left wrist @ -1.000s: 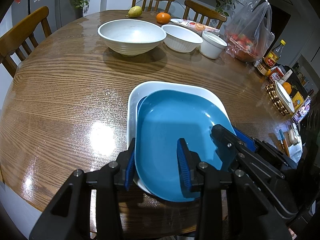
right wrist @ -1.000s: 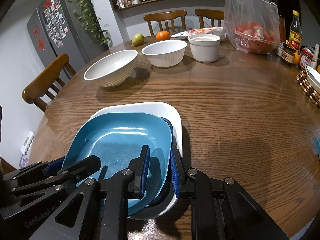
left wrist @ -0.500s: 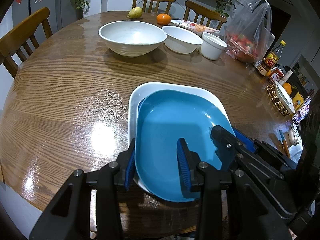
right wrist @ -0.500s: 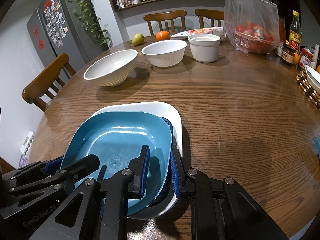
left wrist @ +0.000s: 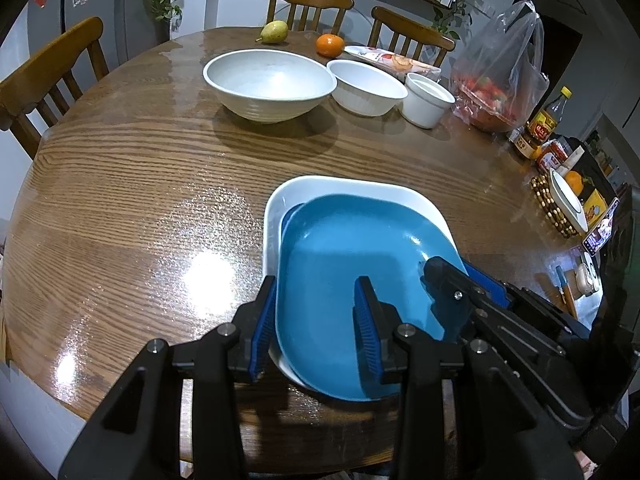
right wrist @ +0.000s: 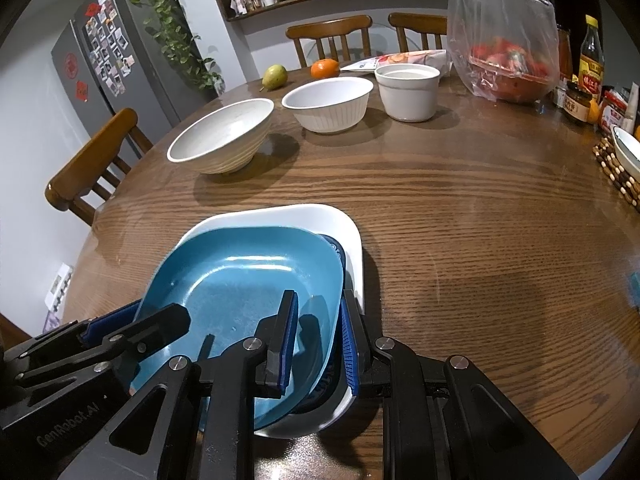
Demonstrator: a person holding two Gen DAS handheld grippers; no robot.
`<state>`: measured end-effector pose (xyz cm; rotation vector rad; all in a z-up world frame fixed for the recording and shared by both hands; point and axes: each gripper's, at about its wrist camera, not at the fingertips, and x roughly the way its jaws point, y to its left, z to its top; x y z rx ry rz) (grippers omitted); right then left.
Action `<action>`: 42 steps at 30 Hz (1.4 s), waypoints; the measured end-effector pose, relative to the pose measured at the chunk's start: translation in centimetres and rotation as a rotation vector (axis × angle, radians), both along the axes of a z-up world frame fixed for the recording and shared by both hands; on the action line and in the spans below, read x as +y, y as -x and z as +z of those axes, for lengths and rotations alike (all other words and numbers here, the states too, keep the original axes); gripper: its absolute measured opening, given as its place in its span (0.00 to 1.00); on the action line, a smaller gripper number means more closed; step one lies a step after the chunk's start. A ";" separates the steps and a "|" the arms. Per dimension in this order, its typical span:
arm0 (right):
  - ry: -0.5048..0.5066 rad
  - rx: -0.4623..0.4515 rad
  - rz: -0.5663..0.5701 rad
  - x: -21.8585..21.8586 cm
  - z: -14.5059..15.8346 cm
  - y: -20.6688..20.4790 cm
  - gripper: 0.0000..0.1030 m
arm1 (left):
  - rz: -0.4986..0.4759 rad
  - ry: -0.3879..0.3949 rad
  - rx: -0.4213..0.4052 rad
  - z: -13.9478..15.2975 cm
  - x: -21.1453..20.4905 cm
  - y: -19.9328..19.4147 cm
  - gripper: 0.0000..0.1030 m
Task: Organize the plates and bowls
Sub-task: 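Hold the teal dish rim with both grippers and align it on the plates, then open both grippers and lift them off the teal dish rim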
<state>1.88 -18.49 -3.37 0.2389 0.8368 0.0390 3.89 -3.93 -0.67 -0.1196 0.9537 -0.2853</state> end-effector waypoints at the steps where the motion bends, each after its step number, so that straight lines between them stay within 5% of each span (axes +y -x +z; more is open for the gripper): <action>1: -0.001 -0.003 -0.003 -0.1 0.1 0.0 0.21 | 0.003 -0.001 -0.004 0.1 0.1 0.0 0.35; 42: -0.001 -0.046 -0.027 -1.7 3.4 -2.4 0.21 | 0.021 0.018 -0.039 2.6 0.2 -2.3 0.37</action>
